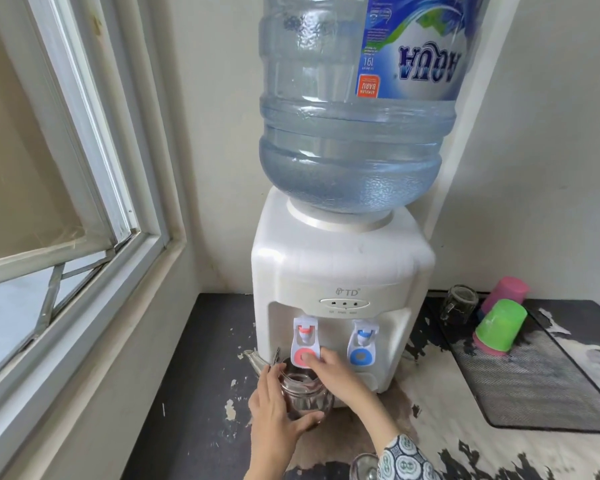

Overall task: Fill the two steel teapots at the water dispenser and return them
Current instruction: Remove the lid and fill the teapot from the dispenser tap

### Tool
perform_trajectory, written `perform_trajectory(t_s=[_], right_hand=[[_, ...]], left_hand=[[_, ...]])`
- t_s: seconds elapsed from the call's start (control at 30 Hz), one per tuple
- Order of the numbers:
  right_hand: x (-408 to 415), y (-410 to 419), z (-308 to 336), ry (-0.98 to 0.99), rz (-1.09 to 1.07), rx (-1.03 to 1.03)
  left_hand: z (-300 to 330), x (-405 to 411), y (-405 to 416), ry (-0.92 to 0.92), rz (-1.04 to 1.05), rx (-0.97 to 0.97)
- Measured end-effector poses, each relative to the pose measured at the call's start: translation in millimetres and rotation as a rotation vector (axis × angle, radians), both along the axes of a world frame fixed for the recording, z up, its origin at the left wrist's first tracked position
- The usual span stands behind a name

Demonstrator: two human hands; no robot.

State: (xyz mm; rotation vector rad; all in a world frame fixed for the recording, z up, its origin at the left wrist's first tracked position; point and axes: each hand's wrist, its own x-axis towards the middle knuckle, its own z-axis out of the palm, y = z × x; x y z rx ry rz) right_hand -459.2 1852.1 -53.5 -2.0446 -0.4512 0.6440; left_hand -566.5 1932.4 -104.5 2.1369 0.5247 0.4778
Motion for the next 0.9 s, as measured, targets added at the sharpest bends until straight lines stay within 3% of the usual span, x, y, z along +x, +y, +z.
perform_trajectory(t_s=[0.3, 0.43, 0.6, 0.7, 0.9], right_hand=[[-20, 5, 4, -0.156, -0.146, 0.047], [-29, 0, 18, -0.058, -0.201, 0.249], [-33, -10, 19, -0.113, -0.237, 0.348], [-39, -18, -2, -0.239, -0.279, 0.303], [-41, -24, -33, -0.347, -0.141, 0.224]], left_hand=[[14, 11, -10, 0.084, 0.07, 0.034], [13, 12, -9, 0.107, 0.065, 0.033], [14, 12, -9, 0.134, 0.052, 0.027], [13, 13, -9, 0.13, 0.047, 0.06], [9, 14, -6, 0.127, 0.01, 0.11]])
